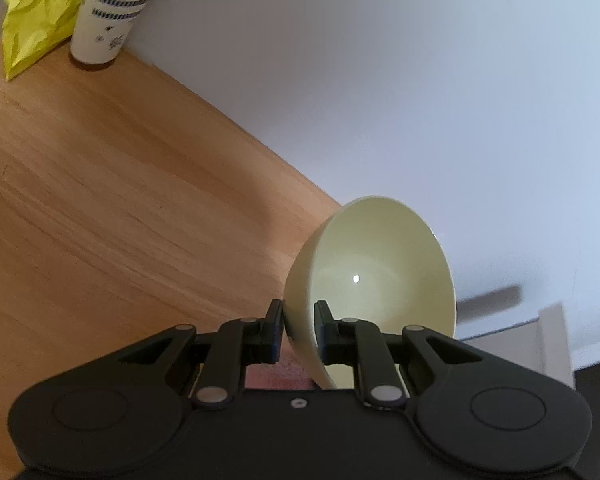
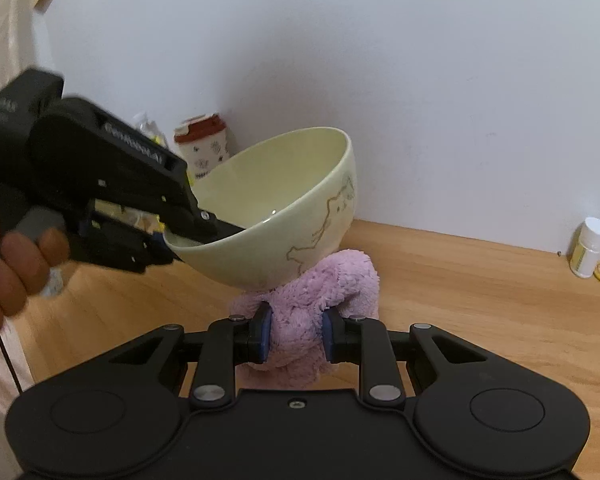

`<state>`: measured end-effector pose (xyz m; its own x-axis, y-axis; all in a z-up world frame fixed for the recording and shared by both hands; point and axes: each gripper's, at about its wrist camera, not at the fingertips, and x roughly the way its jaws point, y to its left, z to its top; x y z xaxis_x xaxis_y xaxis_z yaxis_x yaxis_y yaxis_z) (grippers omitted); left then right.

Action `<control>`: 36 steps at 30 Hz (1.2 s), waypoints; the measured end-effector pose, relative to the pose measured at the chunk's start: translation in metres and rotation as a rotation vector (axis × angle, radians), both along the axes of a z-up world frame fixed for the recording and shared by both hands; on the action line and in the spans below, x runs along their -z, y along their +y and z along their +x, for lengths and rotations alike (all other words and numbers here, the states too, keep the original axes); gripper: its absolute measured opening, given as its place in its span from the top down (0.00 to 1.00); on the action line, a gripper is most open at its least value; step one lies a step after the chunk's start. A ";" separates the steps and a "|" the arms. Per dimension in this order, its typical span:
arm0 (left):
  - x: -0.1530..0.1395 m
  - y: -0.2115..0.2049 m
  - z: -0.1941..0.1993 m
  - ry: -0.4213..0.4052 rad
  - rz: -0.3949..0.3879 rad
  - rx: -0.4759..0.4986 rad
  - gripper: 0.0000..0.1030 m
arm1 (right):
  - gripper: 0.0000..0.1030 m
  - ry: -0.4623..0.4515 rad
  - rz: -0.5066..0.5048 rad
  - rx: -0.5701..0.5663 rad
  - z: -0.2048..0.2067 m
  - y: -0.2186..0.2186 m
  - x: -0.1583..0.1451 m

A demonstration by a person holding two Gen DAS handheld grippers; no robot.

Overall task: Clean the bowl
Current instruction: 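Rub the pink towel along the bowl's outer wall with the right tool, then turn the bowl upright with the left tool while the right tool wipes its base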

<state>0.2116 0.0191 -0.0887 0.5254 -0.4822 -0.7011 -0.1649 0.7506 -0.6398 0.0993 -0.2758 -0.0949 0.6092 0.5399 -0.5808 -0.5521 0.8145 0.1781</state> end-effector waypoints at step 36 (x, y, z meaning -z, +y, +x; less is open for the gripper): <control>0.016 -0.001 0.003 0.058 0.118 0.364 0.91 | 0.73 -0.089 -0.346 -0.453 0.041 0.044 0.030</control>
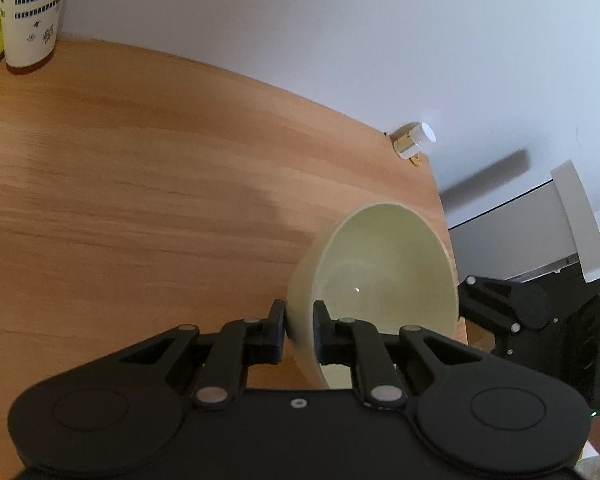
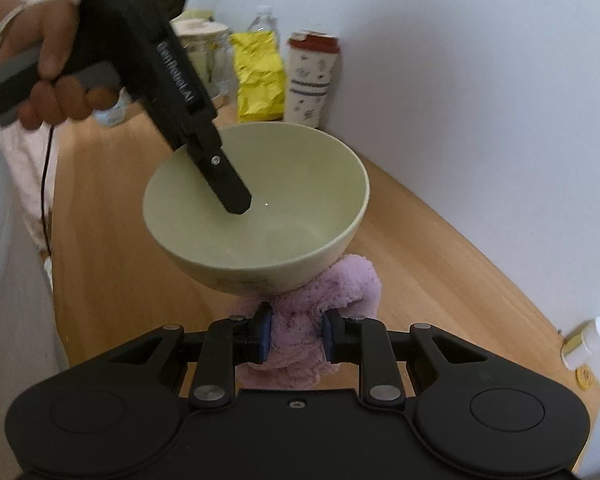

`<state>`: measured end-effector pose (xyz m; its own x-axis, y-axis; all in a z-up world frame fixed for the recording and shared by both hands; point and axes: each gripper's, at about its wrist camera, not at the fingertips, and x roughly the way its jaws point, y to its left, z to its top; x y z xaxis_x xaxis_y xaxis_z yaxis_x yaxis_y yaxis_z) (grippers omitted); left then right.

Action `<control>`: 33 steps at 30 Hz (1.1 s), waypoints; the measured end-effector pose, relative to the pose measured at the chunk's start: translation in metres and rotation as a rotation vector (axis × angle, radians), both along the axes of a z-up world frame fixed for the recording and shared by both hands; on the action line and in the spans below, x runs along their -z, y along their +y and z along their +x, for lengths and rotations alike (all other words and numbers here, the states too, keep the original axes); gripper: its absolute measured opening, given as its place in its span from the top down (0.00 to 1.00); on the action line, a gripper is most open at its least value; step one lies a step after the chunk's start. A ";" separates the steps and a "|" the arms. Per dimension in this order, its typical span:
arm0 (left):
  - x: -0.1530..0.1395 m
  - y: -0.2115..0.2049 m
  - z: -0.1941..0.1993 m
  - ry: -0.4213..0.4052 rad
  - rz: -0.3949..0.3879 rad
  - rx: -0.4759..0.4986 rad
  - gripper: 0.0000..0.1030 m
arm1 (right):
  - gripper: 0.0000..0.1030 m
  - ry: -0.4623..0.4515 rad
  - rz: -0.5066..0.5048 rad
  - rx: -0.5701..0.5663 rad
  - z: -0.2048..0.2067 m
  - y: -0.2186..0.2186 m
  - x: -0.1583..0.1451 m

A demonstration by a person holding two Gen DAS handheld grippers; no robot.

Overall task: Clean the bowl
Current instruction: 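Turn the bowl upright with the left tool while the right tool wipes its base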

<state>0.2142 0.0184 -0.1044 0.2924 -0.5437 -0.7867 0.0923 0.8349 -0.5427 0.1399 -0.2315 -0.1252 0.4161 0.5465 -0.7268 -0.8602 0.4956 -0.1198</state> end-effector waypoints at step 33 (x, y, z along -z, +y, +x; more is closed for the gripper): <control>0.045 -0.005 0.003 0.090 0.054 0.196 0.91 | 0.73 -0.057 -0.224 -0.354 0.006 0.017 -0.007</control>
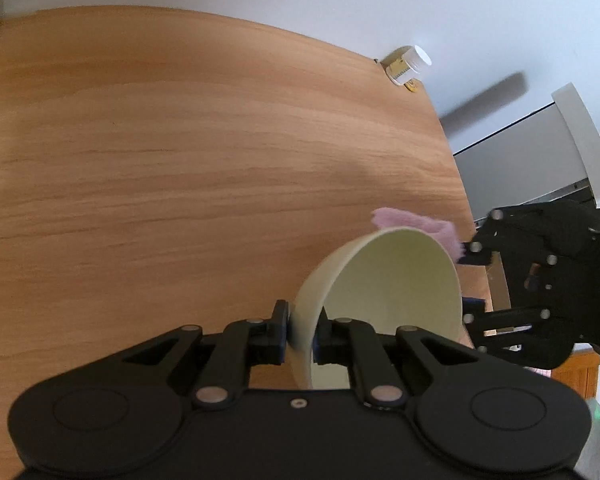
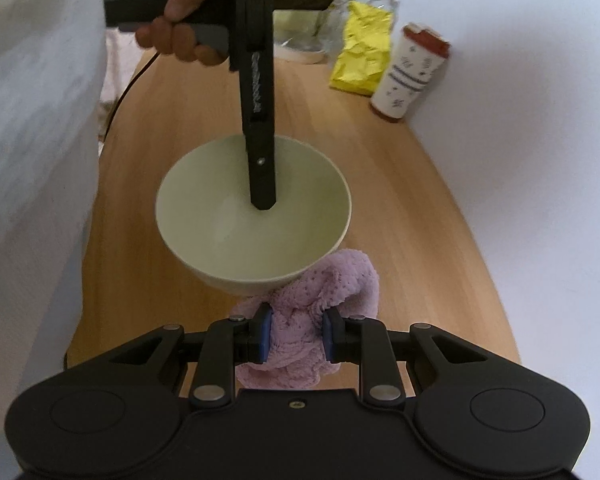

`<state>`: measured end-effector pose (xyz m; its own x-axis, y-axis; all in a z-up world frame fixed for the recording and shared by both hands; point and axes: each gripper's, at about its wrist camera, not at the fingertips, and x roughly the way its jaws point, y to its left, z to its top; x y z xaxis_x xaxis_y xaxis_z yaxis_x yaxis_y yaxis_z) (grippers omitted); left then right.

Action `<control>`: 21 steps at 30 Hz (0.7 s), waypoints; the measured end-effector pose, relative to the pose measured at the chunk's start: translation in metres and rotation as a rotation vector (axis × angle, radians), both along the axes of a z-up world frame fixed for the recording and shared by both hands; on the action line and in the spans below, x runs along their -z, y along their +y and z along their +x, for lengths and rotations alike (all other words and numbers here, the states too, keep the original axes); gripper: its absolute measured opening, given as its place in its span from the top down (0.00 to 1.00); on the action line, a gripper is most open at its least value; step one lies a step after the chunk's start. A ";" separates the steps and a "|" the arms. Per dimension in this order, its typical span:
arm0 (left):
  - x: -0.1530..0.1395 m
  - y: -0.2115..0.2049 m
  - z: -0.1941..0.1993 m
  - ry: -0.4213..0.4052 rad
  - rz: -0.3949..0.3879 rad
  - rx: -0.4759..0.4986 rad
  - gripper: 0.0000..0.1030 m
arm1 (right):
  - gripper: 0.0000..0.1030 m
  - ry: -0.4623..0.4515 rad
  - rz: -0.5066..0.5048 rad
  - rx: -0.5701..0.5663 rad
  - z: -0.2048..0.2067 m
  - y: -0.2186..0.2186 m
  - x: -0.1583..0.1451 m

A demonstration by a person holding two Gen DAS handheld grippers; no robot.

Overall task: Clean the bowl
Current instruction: 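Turn the bowl upright with the left tool while the right tool wipes its base, then move the pink towel into the bowl with the right tool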

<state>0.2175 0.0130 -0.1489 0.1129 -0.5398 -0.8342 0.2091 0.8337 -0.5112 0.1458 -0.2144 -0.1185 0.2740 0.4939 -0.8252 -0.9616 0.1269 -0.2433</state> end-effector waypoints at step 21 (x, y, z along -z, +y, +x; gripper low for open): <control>0.030 0.008 -0.009 0.018 0.026 -0.108 0.89 | 0.74 0.087 0.150 0.435 0.025 -0.028 0.010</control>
<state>0.2086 0.0205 -0.1792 0.1540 -0.5035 -0.8501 0.1086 0.8638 -0.4920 0.1703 -0.2420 -0.1282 0.4145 0.4643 -0.7827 -0.8275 0.5502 -0.1119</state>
